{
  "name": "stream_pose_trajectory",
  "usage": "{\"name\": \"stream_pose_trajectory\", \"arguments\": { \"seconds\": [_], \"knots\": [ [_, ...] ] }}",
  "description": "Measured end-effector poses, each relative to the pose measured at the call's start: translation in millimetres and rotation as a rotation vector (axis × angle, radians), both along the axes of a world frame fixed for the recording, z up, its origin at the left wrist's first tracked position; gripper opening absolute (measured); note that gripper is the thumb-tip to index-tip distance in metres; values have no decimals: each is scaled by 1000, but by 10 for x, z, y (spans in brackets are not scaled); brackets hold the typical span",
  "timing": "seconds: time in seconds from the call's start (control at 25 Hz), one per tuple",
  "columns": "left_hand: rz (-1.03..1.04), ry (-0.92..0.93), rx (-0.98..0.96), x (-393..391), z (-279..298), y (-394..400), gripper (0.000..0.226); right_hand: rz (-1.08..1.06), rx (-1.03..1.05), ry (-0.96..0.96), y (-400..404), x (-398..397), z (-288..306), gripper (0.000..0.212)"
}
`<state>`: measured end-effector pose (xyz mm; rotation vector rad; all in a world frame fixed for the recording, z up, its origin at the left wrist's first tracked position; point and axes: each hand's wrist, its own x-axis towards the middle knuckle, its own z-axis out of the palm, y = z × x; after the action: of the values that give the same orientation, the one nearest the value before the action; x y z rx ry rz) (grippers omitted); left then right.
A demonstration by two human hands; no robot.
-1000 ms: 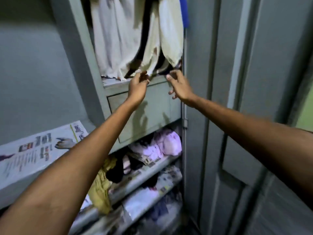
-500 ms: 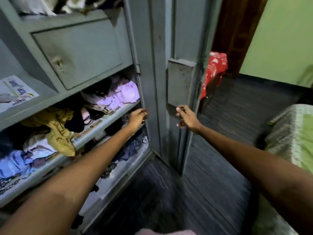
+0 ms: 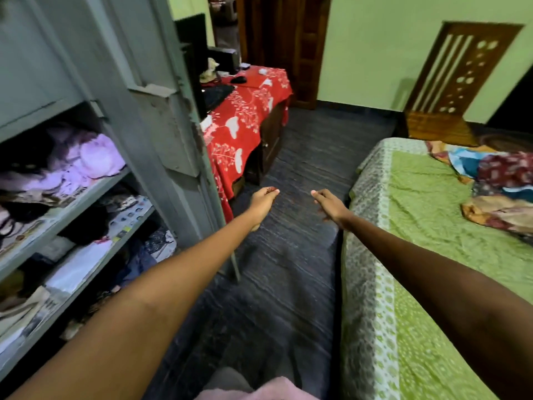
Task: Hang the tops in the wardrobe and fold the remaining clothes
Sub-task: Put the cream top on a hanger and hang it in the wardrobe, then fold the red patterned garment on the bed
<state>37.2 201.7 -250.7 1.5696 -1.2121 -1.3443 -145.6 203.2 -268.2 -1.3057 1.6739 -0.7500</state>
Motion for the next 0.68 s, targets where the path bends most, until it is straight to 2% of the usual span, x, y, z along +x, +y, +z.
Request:
{"name": "stream_pose_trajectory", "arguments": {
  "seconds": [0.12,0.24,0.48,0.68],
  "knots": [
    [-29,-74,12,-332,-50,-146,38,-34,20,-8,-67,-370,-33,39],
    [-68,-88,63,-612,-106,-475,43,-77,76,-53,-283,-654,-124,44],
    [-153,-39,65,-1232,-77,-1598,48,-242,53,-58,-1078,-1126,-212,38],
    [-311,-70,118,-1870,46,-2532,55,-394,72,-86,-1850,-1592,-86,37]
  ]
}}
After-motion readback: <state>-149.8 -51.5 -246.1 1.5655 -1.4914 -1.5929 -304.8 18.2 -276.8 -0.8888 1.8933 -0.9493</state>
